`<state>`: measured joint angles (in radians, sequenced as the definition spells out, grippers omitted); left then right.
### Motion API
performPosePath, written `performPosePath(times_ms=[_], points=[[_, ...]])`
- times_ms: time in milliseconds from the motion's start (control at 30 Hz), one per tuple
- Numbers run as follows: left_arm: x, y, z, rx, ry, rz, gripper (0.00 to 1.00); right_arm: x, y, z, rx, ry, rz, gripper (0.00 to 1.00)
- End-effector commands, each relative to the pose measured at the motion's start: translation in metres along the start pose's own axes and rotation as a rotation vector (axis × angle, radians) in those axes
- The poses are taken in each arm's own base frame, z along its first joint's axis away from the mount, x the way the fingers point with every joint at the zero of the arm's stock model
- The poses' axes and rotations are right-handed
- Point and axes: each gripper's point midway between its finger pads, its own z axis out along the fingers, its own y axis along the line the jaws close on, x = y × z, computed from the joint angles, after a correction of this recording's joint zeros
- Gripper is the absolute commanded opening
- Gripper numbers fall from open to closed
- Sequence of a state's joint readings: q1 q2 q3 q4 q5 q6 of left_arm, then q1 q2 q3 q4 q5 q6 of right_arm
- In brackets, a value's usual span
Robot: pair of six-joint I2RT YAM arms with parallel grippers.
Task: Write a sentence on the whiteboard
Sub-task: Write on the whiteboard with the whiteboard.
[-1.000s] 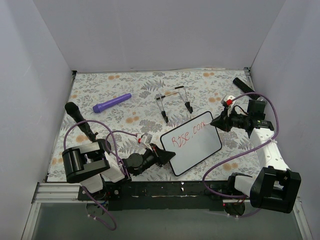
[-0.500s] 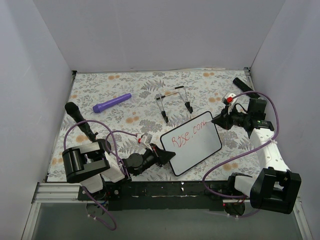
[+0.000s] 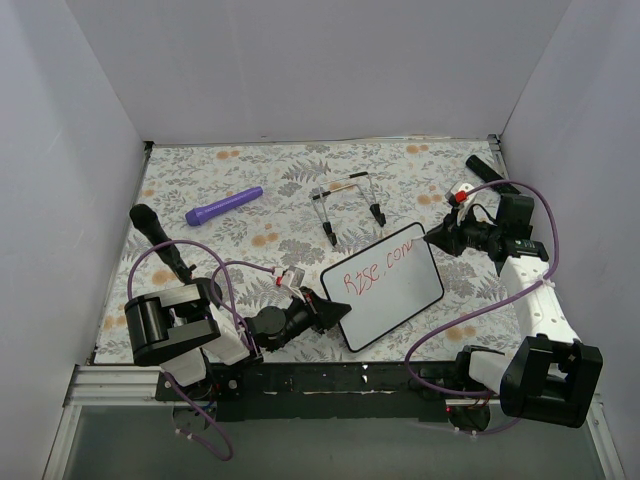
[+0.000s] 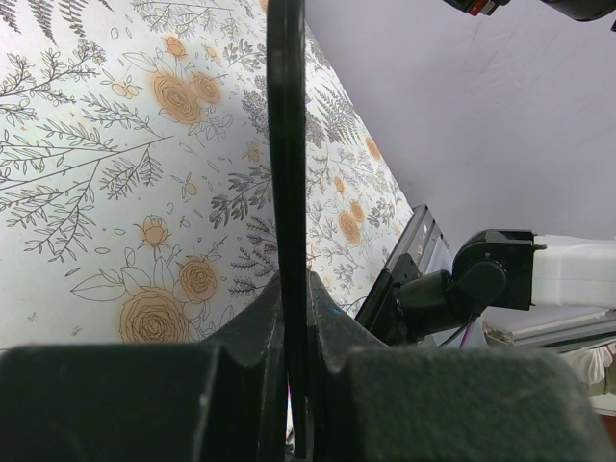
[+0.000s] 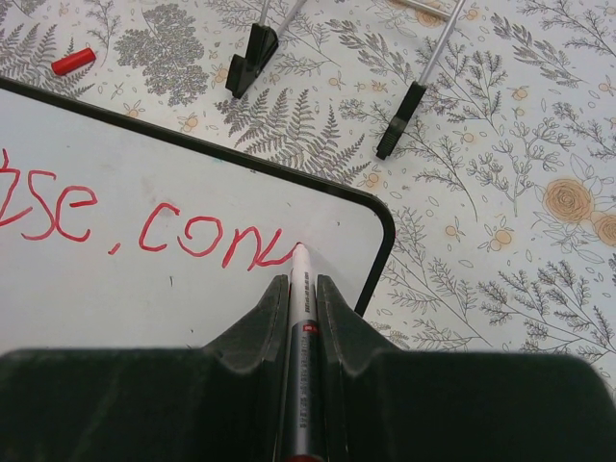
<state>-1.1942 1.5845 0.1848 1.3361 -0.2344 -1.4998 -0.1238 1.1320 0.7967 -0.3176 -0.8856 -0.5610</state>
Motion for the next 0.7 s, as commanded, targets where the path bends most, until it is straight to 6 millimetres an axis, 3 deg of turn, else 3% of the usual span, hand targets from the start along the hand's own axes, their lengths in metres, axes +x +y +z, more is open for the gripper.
performPosePath(times_ms=[0,400,667], points=[[-0.016,-0.032,0.0,0.14,-0.065,0.028,0.0,-0.016,-0.003,-0.001,-0.004,-0.027,-0.053,0.01],[-0.017,-0.032,-0.002,0.143,-0.071,0.026,0.0,0.019,0.012,-0.005,-0.041,0.072,-0.035,0.01],[-0.017,-0.032,-0.002,0.143,-0.069,0.027,0.0,0.031,0.007,-0.012,0.023,0.136,-0.042,0.01]])
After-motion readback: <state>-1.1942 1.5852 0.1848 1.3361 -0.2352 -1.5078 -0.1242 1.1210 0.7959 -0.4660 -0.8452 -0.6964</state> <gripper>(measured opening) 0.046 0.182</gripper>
